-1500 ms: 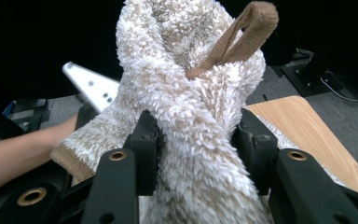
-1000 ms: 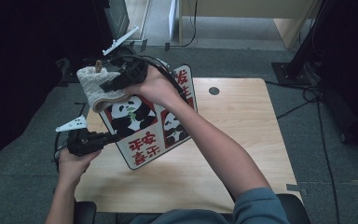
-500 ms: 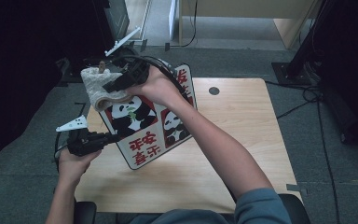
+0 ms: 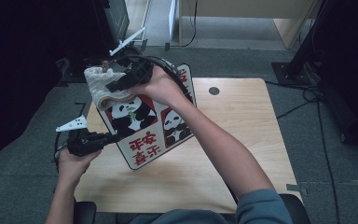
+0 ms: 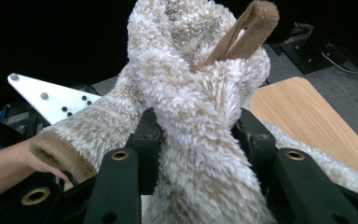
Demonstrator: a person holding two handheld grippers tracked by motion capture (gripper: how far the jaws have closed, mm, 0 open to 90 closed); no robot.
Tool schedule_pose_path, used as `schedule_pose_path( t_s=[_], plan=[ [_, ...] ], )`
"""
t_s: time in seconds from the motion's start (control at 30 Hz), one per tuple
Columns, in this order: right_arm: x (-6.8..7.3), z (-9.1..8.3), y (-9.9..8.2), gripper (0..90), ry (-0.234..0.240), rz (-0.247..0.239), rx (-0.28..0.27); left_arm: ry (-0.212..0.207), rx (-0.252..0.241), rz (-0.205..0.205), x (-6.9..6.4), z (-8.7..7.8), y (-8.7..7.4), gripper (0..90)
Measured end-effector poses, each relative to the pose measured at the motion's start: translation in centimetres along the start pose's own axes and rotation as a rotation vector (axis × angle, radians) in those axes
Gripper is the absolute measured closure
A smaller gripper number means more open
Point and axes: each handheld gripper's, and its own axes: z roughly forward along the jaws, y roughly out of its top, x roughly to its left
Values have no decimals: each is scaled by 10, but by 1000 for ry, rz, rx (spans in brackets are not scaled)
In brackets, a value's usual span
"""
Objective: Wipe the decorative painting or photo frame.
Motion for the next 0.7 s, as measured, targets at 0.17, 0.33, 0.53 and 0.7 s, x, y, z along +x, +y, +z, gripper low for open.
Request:
schedule_pose_path(
  t_s=[0.17,0.33,0.53,0.7],
  plan=[
    [-3,-3,-2,593,-3,6,-2,1,0,0,0,0,0,788],
    [-5,-6,-3,593,-9,7,0,0,-1,-1,0,0,0,788],
    [-9,-10,-6,593,-14,21,-3,-1,-1,-3,0,0,0,788],
    [-11,-12,-7,592,-18,27,0,-1,-1,-1,0,0,0,788]
  ],
)
